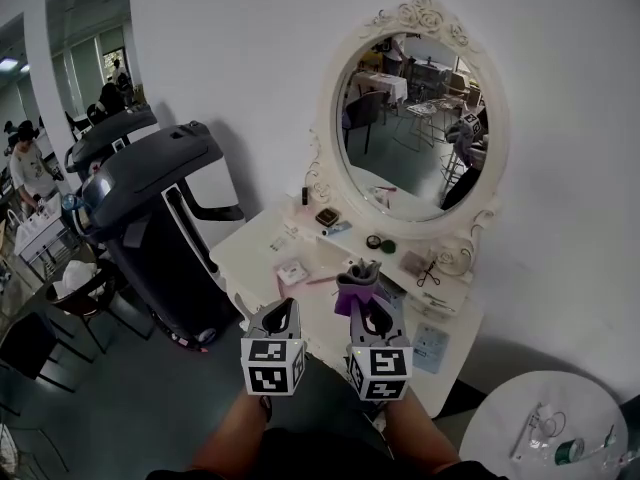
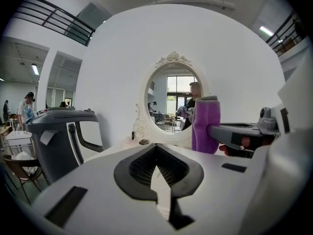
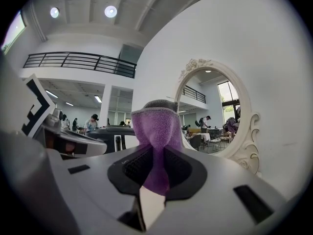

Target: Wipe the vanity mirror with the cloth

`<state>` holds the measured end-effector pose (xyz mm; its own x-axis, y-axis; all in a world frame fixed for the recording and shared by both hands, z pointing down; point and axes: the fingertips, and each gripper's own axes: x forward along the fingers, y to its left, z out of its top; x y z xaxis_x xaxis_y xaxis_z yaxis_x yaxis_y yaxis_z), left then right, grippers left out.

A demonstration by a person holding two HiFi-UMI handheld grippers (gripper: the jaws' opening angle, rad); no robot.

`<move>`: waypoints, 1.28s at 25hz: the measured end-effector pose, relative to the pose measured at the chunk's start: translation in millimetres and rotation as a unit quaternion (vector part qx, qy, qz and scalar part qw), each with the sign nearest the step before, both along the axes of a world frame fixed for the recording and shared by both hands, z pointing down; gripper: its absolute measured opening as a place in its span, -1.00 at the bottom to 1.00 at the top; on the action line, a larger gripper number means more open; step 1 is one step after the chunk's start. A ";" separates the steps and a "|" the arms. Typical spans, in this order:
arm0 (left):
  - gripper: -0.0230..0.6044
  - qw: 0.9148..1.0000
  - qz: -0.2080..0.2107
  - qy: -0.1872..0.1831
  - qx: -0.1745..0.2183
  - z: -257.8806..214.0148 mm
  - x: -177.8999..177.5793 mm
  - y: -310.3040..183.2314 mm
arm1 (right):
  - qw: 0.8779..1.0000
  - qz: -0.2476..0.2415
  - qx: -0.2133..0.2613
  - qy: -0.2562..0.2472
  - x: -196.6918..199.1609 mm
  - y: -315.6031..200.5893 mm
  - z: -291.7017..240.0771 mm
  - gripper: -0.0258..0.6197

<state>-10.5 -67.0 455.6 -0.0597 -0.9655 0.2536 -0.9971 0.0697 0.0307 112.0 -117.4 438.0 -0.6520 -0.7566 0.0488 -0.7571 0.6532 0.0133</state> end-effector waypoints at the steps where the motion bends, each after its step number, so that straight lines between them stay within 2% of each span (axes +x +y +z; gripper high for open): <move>1: -0.94 1.000 0.001 0.002 -0.001 1.8 -1.7 -5.4 | 1.000 0.002 0.002 0.008 -2.4 -5.8 1.5 -0.71; 5: -0.94 1.000 0.020 0.010 -0.001 6.2 -6.5 -29.9 | 0.999 0.019 0.010 0.030 -7.6 -30.3 1.0 -0.71; 11: -0.94 0.998 0.064 0.019 0.007 5.0 -26.7 -86.0 | 0.995 0.062 0.048 0.060 -27.1 -79.1 -19.0 -0.71; 16: -0.94 0.994 0.110 0.023 0.013 -7.1 -55.7 -133.2 | 0.989 0.117 0.069 0.063 -40.2 -133.6 -57.1 -0.71; 19: -0.94 0.988 0.150 0.024 0.019 -19.4 -65.9 -161.5 | 0.978 0.157 0.101 0.090 -32.7 -170.0 -89.2 -0.71; 23: -0.94 0.980 0.197 0.021 0.023 -28.2 -75.6 -195.0 | 0.955 0.225 0.130 0.140 -15.8 -215.5 -138.8 -0.71; 25: -0.94 0.977 0.213 0.021 0.022 -30.0 -83.0 -209.9 | 0.938 0.260 0.149 0.175 -6.8 -235.2 -165.9 -0.71; 29: -0.94 0.970 0.242 0.019 0.020 -29.1 -97.5 -234.6 | 0.882 0.334 0.195 0.268 20.0 -263.7 -214.9 -0.71; 32: -0.94 0.965 0.263 0.014 0.015 -26.1 -102.5 -251.2 | 0.841 0.379 0.209 0.323 44.0 -278.1 -245.3 -0.71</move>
<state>-113.0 -318.2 429.6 0.4472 -0.8669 0.2201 -0.8928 -0.4473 0.0523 156.1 -395.4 192.7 0.0871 -0.9823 -0.1658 -0.7004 -0.1787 0.6910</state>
